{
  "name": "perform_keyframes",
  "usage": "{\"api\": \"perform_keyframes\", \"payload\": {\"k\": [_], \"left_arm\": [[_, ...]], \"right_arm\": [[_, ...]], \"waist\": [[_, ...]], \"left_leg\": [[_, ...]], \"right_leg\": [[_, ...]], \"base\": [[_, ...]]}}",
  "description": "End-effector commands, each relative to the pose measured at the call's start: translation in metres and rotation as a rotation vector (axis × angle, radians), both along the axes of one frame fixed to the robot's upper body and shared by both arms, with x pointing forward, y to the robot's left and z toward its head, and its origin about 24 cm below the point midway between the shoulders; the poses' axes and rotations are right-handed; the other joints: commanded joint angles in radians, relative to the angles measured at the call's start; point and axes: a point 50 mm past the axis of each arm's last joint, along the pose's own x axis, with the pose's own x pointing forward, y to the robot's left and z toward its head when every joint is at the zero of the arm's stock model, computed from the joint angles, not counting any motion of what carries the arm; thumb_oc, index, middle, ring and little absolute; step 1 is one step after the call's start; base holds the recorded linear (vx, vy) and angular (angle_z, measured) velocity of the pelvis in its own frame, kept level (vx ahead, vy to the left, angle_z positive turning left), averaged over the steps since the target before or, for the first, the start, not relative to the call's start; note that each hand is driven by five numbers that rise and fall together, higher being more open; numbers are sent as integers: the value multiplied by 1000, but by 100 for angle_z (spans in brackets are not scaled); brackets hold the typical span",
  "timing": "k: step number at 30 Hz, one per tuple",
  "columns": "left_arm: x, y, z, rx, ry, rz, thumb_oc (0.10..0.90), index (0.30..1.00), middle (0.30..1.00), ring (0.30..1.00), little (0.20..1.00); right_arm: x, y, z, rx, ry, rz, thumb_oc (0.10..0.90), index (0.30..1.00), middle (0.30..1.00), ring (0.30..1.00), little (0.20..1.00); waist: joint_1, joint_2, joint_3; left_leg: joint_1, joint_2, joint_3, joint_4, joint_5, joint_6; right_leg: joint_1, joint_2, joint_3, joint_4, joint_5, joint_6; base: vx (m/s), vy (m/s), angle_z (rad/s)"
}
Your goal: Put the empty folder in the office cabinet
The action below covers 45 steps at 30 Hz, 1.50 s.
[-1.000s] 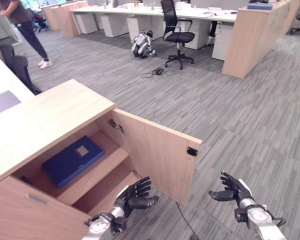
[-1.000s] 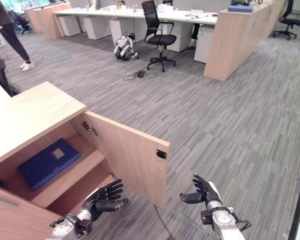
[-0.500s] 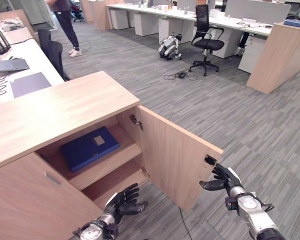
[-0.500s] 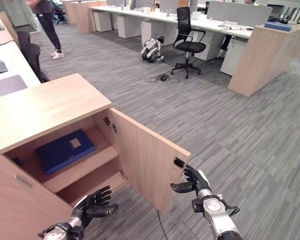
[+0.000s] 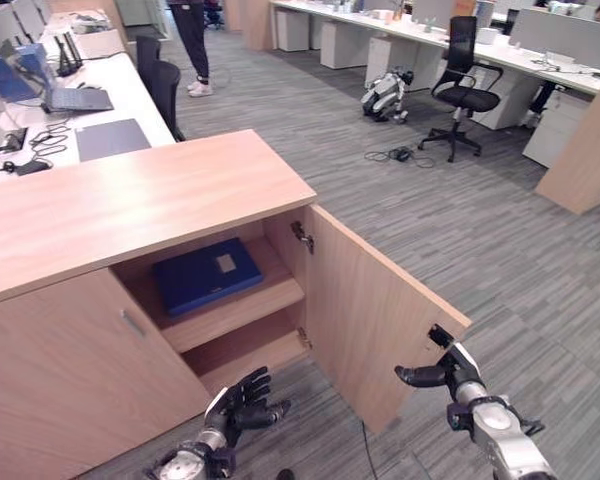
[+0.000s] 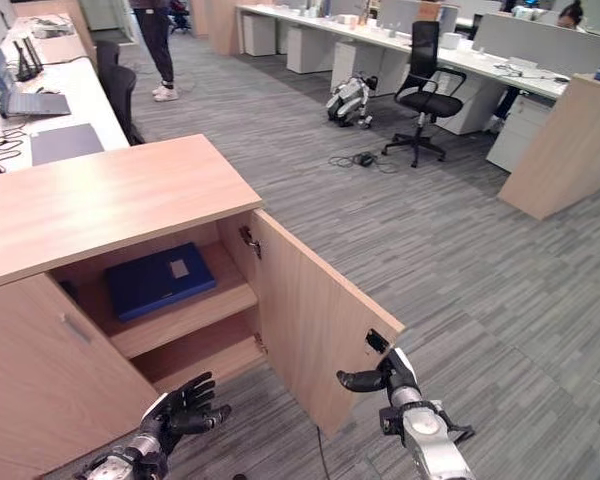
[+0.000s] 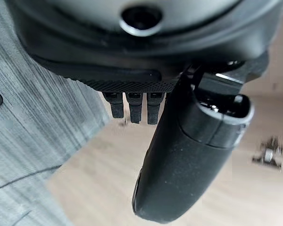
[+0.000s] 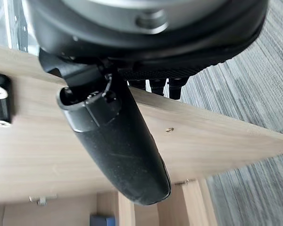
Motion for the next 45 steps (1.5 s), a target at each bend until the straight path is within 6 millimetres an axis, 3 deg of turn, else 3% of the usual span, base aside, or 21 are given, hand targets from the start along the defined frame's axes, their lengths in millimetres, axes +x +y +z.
{"api": "perform_keyframes", "payload": {"k": [1, 3, 7, 8, 9, 10, 11, 13, 15, 21, 25, 26, 27, 28, 31, 33, 35, 38, 39, 40, 45], "left_arm": [[45, 10, 36, 53, -240, 27, 800, 900, 900, 900, 900], [52, 9, 40, 45, -265, 51, 800, 900, 900, 900, 900], [54, 11, 42, 30, -289, 126, 800, 900, 900, 900, 900], [54, 9, 40, 29, -282, 135, 800, 900, 900, 900, 900], [53, 12, 40, 43, -278, 136, 800, 900, 900, 900, 900], [53, 13, 39, 43, -277, 138, 800, 900, 900, 900, 900], [51, 15, 39, 53, -269, 136, 800, 900, 900, 900, 900], [46, 19, 35, 70, -245, 131, 800, 900, 900, 900, 900], [40, 21, 27, 96, -200, 132, 800, 900, 900, 900, 900], [41, 30, 27, 160, -186, 148, 800, 900, 900, 900, 900], [39, 33, 28, 209, -184, 104, 800, 900, 900, 900, 900], [40, 32, 29, 212, -184, 95, 800, 900, 900, 900, 900], [41, 31, 30, 213, -191, 86, 800, 900, 900, 900, 900], [42, 31, 30, 212, -191, 86, 800, 900, 900, 900, 900], [47, 21, 30, 195, -209, 53, 800, 900, 900, 900, 900], [51, 17, 31, 190, -220, 32, 800, 900, 900, 900, 900], [54, 16, 33, 189, -230, 23, 800, 900, 900, 900, 900], [52, 15, 31, 183, -227, 27, 800, 900, 900, 900, 900], [52, 15, 31, 183, -225, 26, 800, 900, 900, 900, 900], [48, 14, 30, 172, -221, 35, 800, 900, 900, 900, 900], [42, 13, 32, 169, -224, 3, 800, 900, 900, 900, 900]], "right_arm": [[38, 29, 48, 43, -272, 151, 800, 900, 900, 900, 900], [37, 31, 51, 51, -287, 155, 800, 900, 900, 900, 900], [27, 35, 46, 62, -265, 192, 800, 900, 900, 900, 900], [24, 35, 45, 48, -261, 210, 800, 900, 900, 900, 900], [26, 40, 50, 39, -282, 249, 800, 900, 900, 900, 900], [26, 41, 50, 39, -281, 252, 800, 900, 900, 900, 900], [28, 44, 54, 38, -296, 278, 800, 900, 900, 900, 900], [29, 53, 61, 41, -316, 338, 800, 900, 900, 900, 900], [31, 63, 70, 47, -345, 400, 800, 900, 900, 900, 900], [40, 105, 101, 125, -482, 566, 800, 900, 900, 900, 900], [50, 134, 131, 181, -611, 667, 800, 900, 900, 900, 900], [50, 141, 141, 205, -653, 684, 800, 900, 900, 900, 900], [49, 143, 148, 215, -684, 700, 800, 900, 900, 900, 900], [49, 143, 148, 214, -684, 700, 800, 900, 900, 900, 900], [49, 144, 170, 224, -779, 735, 800, 900, 900, 900, 900], [50, 140, 176, 209, -804, 727, 800, 900, 900, 900, 900], [51, 132, 165, 187, -759, 690, 800, 900, 900, 900, 900], [42, 109, 129, 146, -612, 601, 800, 900, 900, 900, 900], [42, 109, 128, 146, -610, 601, 800, 900, 900, 900, 900], [31, 89, 95, 78, -466, 524, 800, 900, 900, 900, 900], [-8, 44, 18, 1, -118, 302, 800, 900, 900, 900, 900]], "waist": [[36, -9, 43], [38, -9, 72], [35, -11, 87], [5, -9, 90], [-29, -9, 74], [-28, -9, 76], [-37, -10, 72], [-33, -11, 64], [-21, -4, 49], [35, -39, 50], [78, -42, 67], [84, -32, 73], [77, -23, 73], [77, -22, 70], [40, 2, 76], [30, 0, 74], [13, 0, 77], [-13, -12, 71], [-12, -12, 70], [-30, -14, 65], [-65, -10, 54]], "left_leg": [[-19, 57, 28, 24, -34, -109], [-106, 65, 41, 73, -6, -137], [-152, 99, 112, 133, -17, -133], [-156, 169, 291, 170, -6, -111], [-102, 248, 477, 197, -35, -122], [-99, 251, 481, 201, -40, -125], [-75, 280, 540, 234, -56, -127], [-56, 293, 530, 297, -82, -139], [-23, 268, 503, 248, -103, -143], [-19, 156, 457, 113, -125, -65], [-6, 82, 416, 65, -149, -10], [-13, 66, 383, 55, -130, 5], [-5, 60, 347, 38, -126, 5], [-9, 61, 347, 38, -123, 5], [9, 40, 247, 24, -126, 5], [18, 29, 221, 18, -136, 4], [29, 20, 202, 15, -140, 2], [41, 5, 198, 14, -149, 1], [42, 5, 198, 14, -149, 1], [52, 2, 206, 12, -152, 1], [75, 5, 230, 7, -158, -1]], "right_leg": [[39, -45, 28, 9, -143, 55], [29, -63, -11, 5, -144, 56], [15, -93, -71, 0, -126, 69], [12, -120, -133, 6, -113, 70], [13, -137, -184, 13, -125, 62], [16, -136, -181, 14, -128, 62], [14, -145, -208, 17, -120, 54], [16, -162, -252, 39, -117, 44], [17, -183, -312, 63, -104, 53], [-3, -278, -343, 220, -72, 112], [-50, -380, -323, 414, 36, 170], [-81, -368, -259, 443, 64, 168], [-102, -336, -177, 442, 38, 162], [-104, -334, -177, 438, 42, 161], [-158, -191, 34, 369, -107, 133], [-151, -164, 48, 260, -118, 113], [-181, -162, 60, 224, -83, 125], [-157, -168, 82, 169, -55, 135], [-155, -168, 82, 166, -53, 136], [-146, -169, 95, 157, -39, 140], [-124, -161, 104, 127, -48, 136]], "base": [[-152, 1, 36], [-200, 11, 41], [-178, 69, 76], [-179, 203, 101], [-174, 199, 105], [-138, 157, 107], [-123, 173, 107], [-88, 189, 84], [9, 170, 82], [40, 218, 122], [117, 204, 82], [84, 116, 100], [39, 80, 75], [100, 52, 64], [153, 42, 83], [140, -36, 59], [111, -68, 53], [59, -26, 38], [58, -28, 0], [56, -17, -2], [22, -19, 15]]}}
